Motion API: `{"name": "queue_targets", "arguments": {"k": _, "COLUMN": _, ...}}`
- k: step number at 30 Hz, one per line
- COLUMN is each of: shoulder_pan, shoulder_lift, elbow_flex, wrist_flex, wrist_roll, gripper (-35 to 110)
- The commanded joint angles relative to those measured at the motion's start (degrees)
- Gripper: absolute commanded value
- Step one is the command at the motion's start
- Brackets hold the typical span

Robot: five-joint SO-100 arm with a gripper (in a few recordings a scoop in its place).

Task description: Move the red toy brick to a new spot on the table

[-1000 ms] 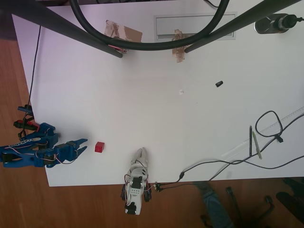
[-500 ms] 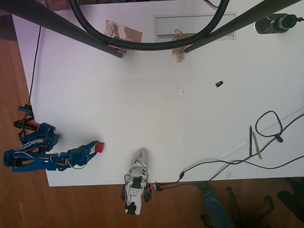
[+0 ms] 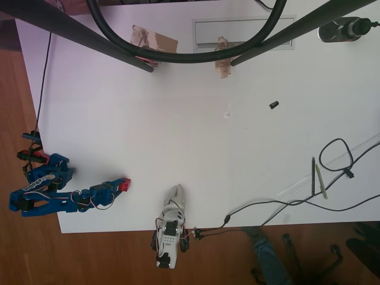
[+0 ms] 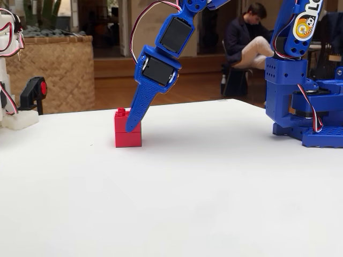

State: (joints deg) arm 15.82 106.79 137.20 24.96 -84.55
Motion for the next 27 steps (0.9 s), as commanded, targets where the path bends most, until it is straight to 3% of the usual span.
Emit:
{"name": "queue_targets", "arguments": {"k": 1, "shoulder_pan": -1.2, "shoulder_lift": 1.6, "elbow_flex": -6.4, "wrist_flex": 1.8, "wrist_roll": 0.8, "gripper": 4}}
{"name": "queue_targets", "arguments": {"k": 13, "shoulder_pan": -15.6, "shoulder_lift": -11.8, "elbow_flex": -39.5, "wrist_flex": 18.0, "wrist_roll": 12.3, "gripper": 3}}
{"name": "queue_targets", "arguments": {"k": 27, "shoulder_pan": -17.5, "shoulder_lift": -34.8, "elbow_flex": -67.9, "wrist_flex": 25.1, "wrist_roll": 17.9, "gripper": 3}}
